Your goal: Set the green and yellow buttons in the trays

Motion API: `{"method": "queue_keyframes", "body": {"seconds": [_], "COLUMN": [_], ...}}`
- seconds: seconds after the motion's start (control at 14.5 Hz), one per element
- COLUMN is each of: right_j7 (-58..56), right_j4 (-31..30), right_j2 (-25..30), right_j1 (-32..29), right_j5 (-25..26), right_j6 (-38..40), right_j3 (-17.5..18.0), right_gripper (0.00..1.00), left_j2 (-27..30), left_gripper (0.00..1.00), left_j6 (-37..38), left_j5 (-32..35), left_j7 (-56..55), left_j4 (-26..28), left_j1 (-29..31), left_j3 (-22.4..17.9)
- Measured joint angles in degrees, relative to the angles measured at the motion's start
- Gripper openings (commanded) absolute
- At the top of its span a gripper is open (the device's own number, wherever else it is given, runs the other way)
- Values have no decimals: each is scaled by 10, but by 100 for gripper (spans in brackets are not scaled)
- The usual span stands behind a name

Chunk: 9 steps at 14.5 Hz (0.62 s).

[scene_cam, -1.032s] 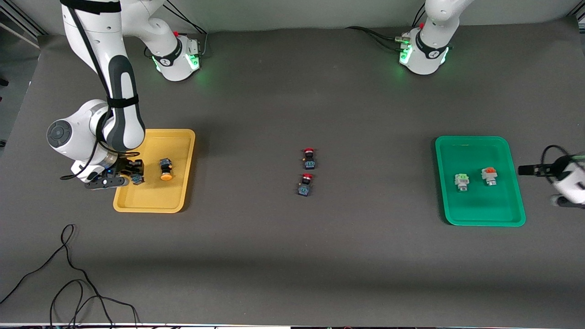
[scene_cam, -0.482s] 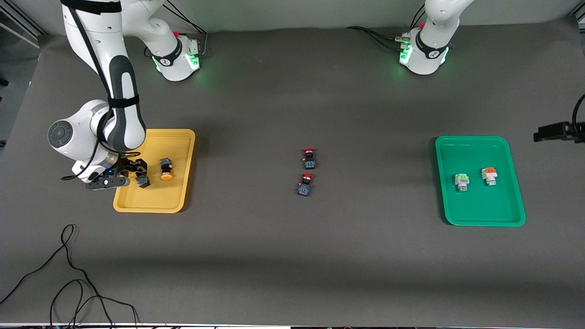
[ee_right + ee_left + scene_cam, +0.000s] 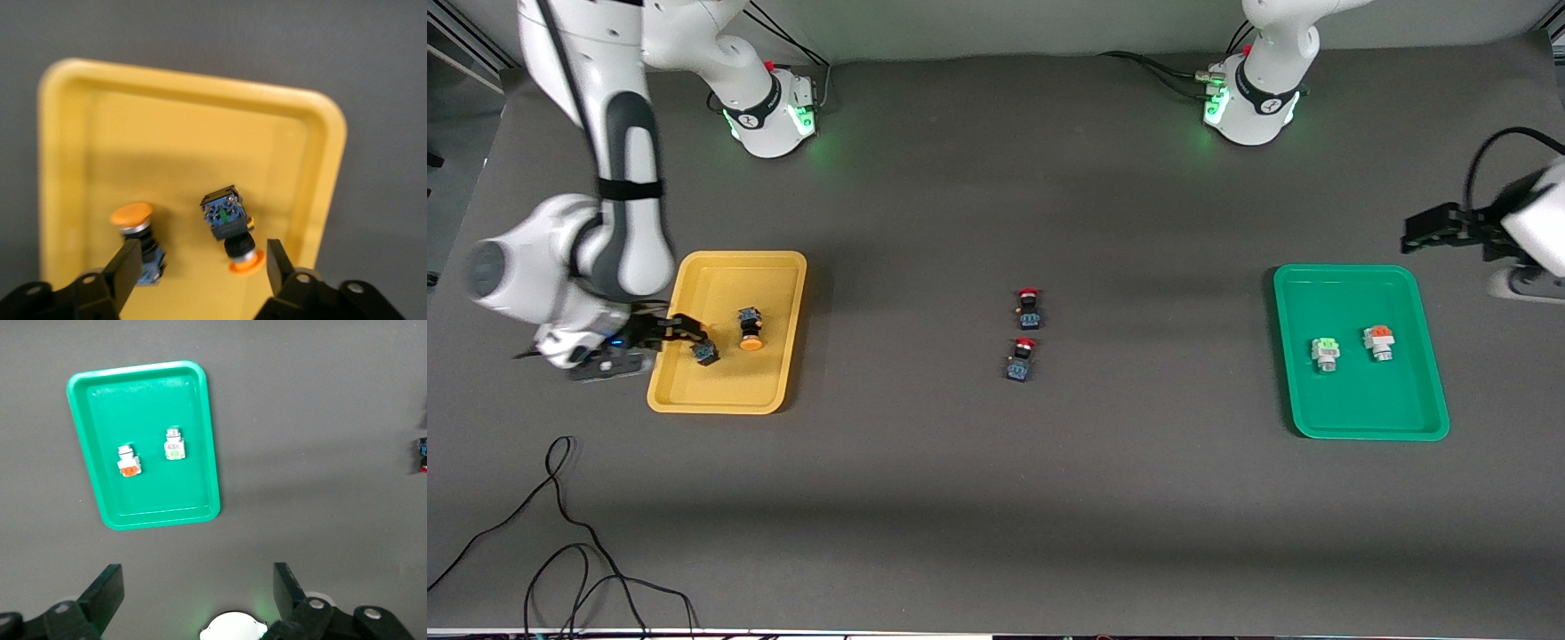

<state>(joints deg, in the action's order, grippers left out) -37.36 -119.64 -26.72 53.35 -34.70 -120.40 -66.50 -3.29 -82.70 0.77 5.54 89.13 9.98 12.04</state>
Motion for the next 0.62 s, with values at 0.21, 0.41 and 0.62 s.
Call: {"method": "queue_keyframes", "body": {"seconds": [0.21,0.41,0.62], "right_j7": [29,95,165], "right_j4": [99,189,292], "right_j2": [12,19,21], "right_j1": [0,6,47], "right_j5": [36,64,144], "right_j6": [146,258,348], "right_j3": [-56,-87,-116], "right_gripper": [94,97,99], "left_j2": [17,17,17], "left_gripper": [100,100,100], "left_j6": [-11,-13,-14], "left_j5": [-3,-4,-4], "left_j7": [-9,-12,-12], "left_j4": [21,22,22], "left_j1": [-122,-140,-140], "left_j3": [-100,-113,-118]}}
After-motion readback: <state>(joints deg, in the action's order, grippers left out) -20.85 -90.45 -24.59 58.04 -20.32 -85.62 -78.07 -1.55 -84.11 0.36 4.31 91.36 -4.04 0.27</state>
